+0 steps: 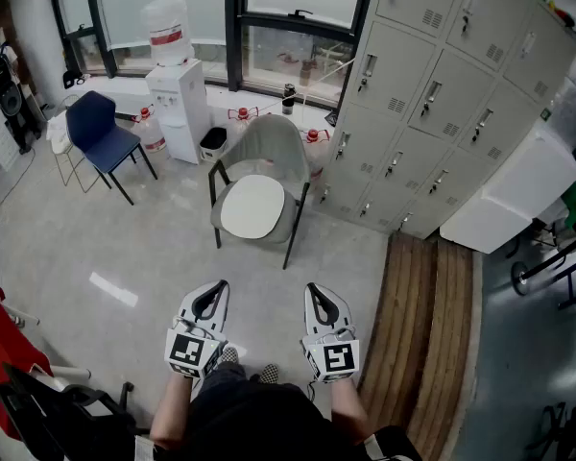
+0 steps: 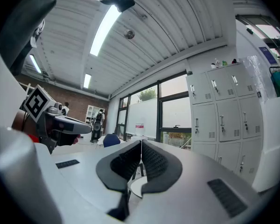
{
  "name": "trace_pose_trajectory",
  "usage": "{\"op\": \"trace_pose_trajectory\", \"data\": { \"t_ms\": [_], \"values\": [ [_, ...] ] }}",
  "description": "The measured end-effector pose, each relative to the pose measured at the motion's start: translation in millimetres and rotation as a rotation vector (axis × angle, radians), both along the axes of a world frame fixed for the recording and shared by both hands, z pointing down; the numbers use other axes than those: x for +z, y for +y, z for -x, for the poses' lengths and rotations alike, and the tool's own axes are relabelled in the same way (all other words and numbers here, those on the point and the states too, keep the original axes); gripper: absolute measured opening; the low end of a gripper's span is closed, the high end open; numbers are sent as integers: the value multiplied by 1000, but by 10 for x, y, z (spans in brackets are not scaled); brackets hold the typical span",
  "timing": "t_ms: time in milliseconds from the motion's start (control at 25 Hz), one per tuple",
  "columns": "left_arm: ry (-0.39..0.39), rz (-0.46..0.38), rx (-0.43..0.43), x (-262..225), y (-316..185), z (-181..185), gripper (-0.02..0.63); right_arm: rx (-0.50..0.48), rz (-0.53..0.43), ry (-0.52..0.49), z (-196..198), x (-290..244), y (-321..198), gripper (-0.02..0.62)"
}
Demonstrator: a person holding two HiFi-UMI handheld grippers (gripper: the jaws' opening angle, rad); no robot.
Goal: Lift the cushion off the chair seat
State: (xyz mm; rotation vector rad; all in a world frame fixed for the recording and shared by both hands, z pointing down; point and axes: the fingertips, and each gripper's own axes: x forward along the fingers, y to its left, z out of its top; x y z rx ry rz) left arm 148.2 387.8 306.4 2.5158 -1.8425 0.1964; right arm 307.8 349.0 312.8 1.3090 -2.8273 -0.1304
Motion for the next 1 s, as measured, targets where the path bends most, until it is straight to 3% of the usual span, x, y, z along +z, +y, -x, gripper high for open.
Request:
{"op": "trace_pose_trajectory", "data": {
  "t_ms": [440,1000],
  "values": [
    [-8,11,-20,16,9,-3,18,-5,-5,5,16,22,-37,32],
    [-11,33,-15,132,-354,406,18,-44,-37,-37,573,45,-291,32]
  ]
}}
